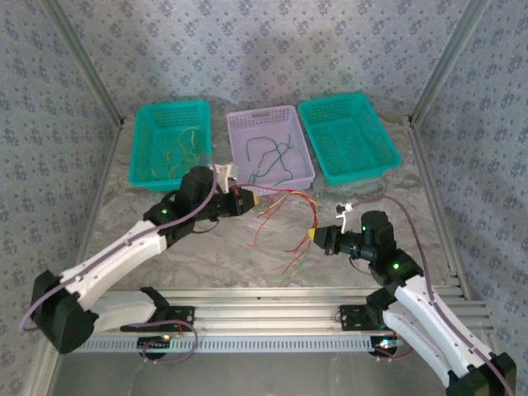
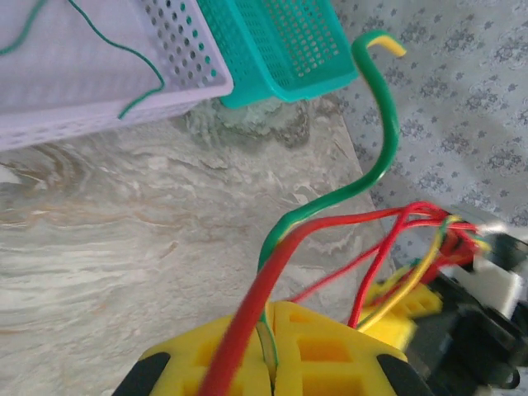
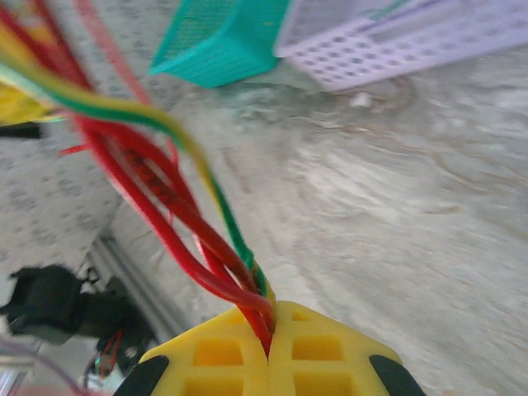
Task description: Untangle the cables
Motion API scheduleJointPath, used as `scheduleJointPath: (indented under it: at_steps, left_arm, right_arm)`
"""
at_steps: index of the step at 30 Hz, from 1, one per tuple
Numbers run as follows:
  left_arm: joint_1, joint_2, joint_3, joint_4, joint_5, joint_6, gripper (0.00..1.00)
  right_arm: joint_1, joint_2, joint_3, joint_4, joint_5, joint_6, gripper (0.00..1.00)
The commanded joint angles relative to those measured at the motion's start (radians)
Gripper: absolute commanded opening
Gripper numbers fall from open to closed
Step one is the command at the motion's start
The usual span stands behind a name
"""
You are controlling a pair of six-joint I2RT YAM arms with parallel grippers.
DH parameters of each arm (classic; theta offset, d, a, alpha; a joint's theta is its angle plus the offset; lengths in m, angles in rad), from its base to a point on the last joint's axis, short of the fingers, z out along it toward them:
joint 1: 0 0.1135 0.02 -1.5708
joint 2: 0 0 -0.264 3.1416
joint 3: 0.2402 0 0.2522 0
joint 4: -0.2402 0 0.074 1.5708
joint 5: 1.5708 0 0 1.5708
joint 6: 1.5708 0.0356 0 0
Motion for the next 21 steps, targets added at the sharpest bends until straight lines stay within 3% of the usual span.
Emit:
scheduleJointPath:
  at_steps: [1,8,13,21]
  left_arm:
    - [0.026,-0.089,0.003,-0.171,-0.044,0.086,0.00]
    - [0.132,-0.238,0.049,-0.395,-0.081,0.160,0.00]
    - [0.211,-0.286,0.097,-0.531,-0.093,0.215,0.00]
    - [0.347,-0.318,0.205,-0.731,-0.243,0.318,0.00]
  right_arm:
    - [-0.048,0.022,-0.016,-0.049,0.094,0.008,0.00]
    - [-0.083,0.082,0.013,-0.184,0.251,-0.022,0.00]
    - [-0.091,0.147,0.029,-0.194,0.293,-0.031,0.00]
    - [-0.111,0.163,0.046,-0.272,0.377,-0.042,0.00]
